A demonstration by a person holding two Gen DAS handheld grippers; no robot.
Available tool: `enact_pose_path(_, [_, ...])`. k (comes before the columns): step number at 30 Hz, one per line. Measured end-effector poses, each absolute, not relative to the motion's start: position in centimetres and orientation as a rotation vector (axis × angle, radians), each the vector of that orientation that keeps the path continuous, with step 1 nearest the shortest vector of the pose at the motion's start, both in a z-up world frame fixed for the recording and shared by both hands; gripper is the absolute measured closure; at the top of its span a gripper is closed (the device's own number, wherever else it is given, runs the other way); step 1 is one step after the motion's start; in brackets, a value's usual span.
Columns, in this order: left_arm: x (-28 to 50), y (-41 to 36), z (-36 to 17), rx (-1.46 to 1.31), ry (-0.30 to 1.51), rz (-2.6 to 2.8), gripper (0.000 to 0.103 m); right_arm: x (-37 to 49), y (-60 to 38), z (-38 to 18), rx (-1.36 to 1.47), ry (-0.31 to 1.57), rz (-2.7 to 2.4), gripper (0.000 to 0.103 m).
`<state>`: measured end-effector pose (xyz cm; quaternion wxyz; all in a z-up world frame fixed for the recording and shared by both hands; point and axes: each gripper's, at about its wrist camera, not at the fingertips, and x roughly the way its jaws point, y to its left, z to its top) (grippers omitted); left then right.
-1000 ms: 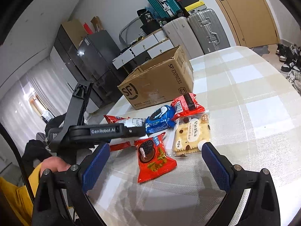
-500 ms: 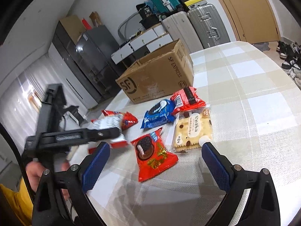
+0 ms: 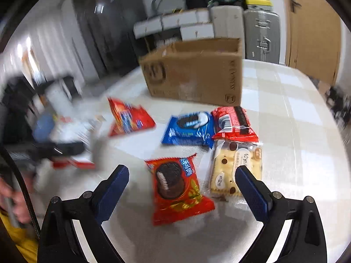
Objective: Organize snacks
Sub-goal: 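Grasp the red Oreo cookie pack with the right gripper while the left holds the chip bag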
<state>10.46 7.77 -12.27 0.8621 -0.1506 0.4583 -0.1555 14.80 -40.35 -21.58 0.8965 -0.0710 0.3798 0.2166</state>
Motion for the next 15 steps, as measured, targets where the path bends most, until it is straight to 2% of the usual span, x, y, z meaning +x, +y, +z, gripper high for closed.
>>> enact_pose_path(1, [10.3, 8.2, -12.2, -0.322, 0.954, -0.322, 0.052, 14.9, -39.9, -22.0, -0.18, 0.795, 0.449, 0.007])
enact_pose_path(3, [10.0, 9.0, -12.0, -0.336, 0.937, -0.312, 0.052, 15.2, -39.0, -22.7, -0.237, 0.829, 0.45, 0.029])
enact_pose_path(5, [9.7, 10.0, -11.8, -0.356, 0.915, -0.295, 0.052, 15.0, -38.2, -22.7, -0.301, 0.82, 0.439, 0.029])
enact_pose_path(7, [9.7, 10.6, -11.7, -0.37, 0.911, -0.298, 0.052, 15.0, -37.6, -23.0, -0.335, 0.836, 0.433, 0.037])
enact_pose_path(8, [9.5, 10.9, -11.6, -0.375, 0.908, -0.301, 0.052, 15.0, -37.4, -23.3, -0.346, 0.85, 0.428, 0.044])
enact_pose_path(11, [9.2, 11.0, -11.6, -0.373, 0.908, -0.315, 0.052, 14.5, -37.3, -23.4, -0.345, 0.843, 0.429, 0.054])
enact_pose_path(15, [8.8, 11.0, -11.5, -0.372, 0.908, -0.331, 0.052, 14.1, -37.8, -23.5, -0.316, 0.839, 0.432, 0.058])
